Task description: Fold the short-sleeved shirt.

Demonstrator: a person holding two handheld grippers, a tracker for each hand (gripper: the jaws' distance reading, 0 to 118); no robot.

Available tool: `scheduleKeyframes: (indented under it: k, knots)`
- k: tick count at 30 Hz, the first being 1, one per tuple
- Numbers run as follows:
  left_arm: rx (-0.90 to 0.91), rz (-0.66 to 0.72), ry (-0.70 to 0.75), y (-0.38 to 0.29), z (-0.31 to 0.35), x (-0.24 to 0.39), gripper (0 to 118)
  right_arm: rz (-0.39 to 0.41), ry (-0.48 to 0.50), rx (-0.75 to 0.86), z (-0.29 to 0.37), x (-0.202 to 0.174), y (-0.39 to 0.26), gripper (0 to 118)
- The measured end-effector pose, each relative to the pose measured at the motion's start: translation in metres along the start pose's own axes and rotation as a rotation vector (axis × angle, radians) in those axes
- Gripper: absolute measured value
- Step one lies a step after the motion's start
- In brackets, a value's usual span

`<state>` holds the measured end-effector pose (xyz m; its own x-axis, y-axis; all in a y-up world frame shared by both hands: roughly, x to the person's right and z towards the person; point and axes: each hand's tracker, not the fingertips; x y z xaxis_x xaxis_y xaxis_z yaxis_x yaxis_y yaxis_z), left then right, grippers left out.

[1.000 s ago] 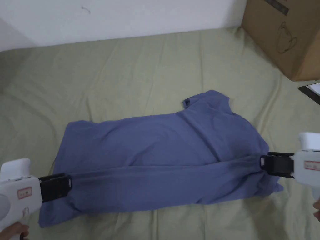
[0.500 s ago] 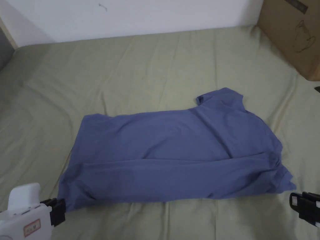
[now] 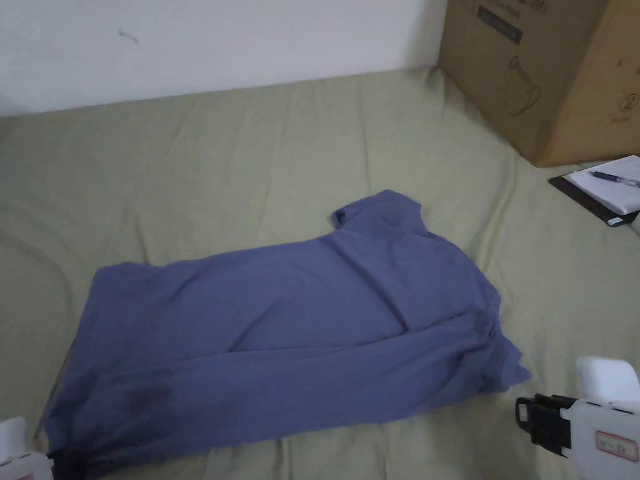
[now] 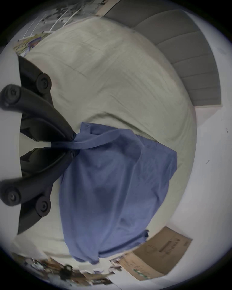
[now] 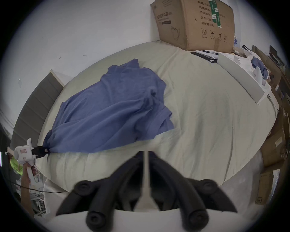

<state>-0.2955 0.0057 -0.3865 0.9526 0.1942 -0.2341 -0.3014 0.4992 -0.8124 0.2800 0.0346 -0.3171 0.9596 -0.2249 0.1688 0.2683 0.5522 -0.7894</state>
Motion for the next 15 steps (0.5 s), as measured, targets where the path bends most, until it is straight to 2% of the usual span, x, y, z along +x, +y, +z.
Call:
scheduleKeyframes:
  k: [1,2,3,7,12,13,15]
  knots:
    - [-0.034,-0.012,0.01,0.003,-0.001,0.0,3,0.0,-0.011,-0.016,-0.005,0.002,0.004,50]
    - [-0.028,-0.062,0.028,0.003,0.0,0.003,3,0.007,-0.022,-0.03,-0.018,0.011,0.005,77]
    - [-0.03,-0.113,0.035,0.008,-0.008,-0.002,3,0.016,-0.042,-0.043,-0.024,0.013,0.009,87]
    - [-0.019,-0.171,0.042,0.011,0.016,0.01,3,0.033,-0.099,-0.037,-0.038,0.011,0.026,86]
    - [-0.01,-0.171,0.031,0.018,0.024,0.013,3,0.052,-0.065,-0.094,-0.072,0.001,0.045,84]
    - [-0.012,-0.171,0.033,0.017,0.024,0.014,3,0.065,-0.038,-0.101,-0.079,-0.001,0.047,77]
    - [-0.021,-0.182,0.039,0.015,0.024,0.019,3,0.068,-0.026,-0.122,-0.091,-0.012,0.048,36]
